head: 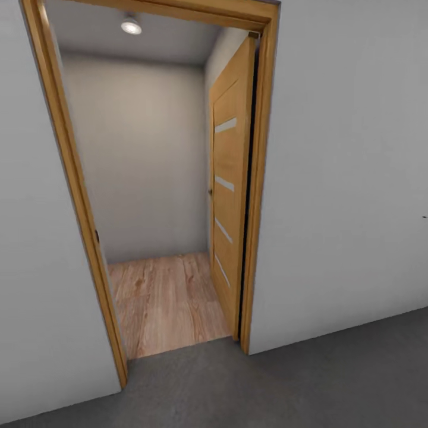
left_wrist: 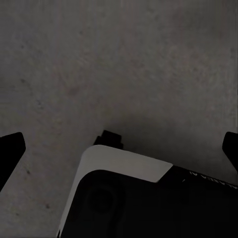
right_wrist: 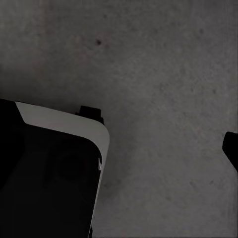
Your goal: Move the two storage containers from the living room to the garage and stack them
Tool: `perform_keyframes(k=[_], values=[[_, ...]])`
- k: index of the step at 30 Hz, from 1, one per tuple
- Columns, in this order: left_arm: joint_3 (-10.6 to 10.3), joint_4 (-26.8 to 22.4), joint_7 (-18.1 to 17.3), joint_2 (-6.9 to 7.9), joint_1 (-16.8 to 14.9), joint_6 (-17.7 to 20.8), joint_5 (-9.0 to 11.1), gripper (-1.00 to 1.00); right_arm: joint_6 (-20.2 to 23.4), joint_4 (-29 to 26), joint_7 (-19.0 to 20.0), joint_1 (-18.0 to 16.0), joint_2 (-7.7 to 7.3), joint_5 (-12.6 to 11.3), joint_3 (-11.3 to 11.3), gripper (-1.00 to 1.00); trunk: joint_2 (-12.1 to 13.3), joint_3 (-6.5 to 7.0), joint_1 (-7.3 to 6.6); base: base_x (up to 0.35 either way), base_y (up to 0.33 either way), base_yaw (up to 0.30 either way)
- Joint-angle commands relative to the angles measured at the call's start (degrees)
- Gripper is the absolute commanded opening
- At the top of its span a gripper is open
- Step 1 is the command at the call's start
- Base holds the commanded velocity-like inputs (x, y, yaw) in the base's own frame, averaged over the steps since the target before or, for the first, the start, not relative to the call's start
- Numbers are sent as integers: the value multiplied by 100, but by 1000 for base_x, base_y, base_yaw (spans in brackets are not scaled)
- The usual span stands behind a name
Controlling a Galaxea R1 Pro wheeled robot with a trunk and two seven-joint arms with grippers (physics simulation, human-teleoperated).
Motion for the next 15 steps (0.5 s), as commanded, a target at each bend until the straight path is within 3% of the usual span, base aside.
perform_keyframes(k=[1, 15], values=[[-48, 3, 17, -12, -5, -21, 49, 100, -33, 17, -12, -7, 1, -15, 36, 100, -4, -7, 4, 321, 0, 269], [-48, 10, 20, -29, -5, -30, 55, 100, -33, 17, -12, -6, 1, -15, 36, 100, -4, -7, 4, 321, 0, 269]])
